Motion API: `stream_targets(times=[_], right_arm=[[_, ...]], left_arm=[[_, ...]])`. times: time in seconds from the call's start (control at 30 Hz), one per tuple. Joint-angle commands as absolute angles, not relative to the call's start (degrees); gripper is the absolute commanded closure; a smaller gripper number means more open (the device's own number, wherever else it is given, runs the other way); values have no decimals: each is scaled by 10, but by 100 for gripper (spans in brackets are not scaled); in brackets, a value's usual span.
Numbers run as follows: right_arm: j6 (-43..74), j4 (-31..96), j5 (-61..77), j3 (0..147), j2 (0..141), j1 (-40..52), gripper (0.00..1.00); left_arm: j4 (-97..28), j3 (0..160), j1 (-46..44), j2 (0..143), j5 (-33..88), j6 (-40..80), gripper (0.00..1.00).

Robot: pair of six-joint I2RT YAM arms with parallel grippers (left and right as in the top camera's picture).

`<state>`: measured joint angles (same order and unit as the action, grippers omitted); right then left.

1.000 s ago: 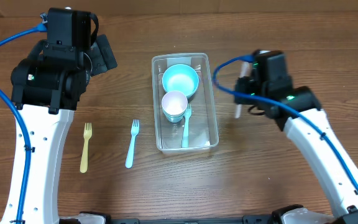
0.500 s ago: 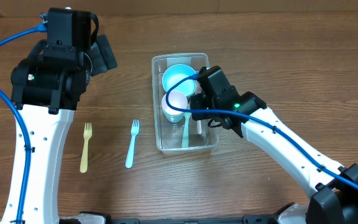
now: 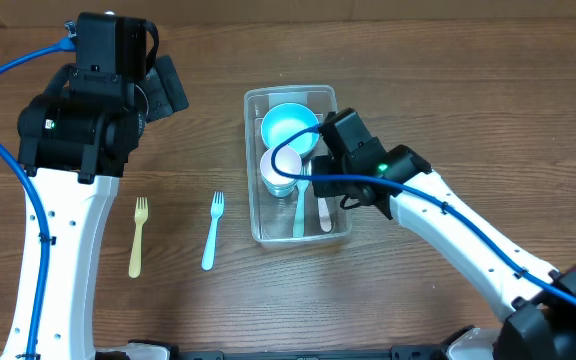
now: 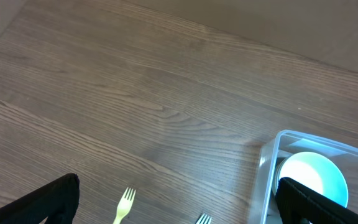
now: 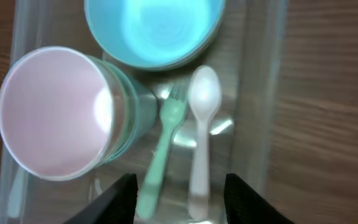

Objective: Pack container

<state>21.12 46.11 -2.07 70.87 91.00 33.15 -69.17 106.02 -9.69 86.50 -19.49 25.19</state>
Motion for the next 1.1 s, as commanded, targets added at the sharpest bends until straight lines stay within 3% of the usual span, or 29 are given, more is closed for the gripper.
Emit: stream_targets(times=[0.0, 0.03, 0.1, 0.17, 0.33, 1.07], right_arm=[[213, 518, -116, 787, 824, 272, 43], [213, 544, -130, 801, 802, 237, 37], [213, 569, -133, 805, 759, 160, 14], [209, 594, -133, 805, 729, 83, 0], [208, 625, -133, 805, 721, -2, 0], [209, 625, -133, 805, 721, -4, 0]], left_arm=[[-690, 1063, -94, 866, -194, 259, 0], [-690, 1063, -94, 866, -194, 259, 0], [-690, 1063, -94, 866, -194, 259, 0], [-690, 1063, -94, 866, -194, 259, 0], [-690, 1063, -94, 866, -194, 259, 0], [-690, 1063, -94, 866, -194, 259, 0]])
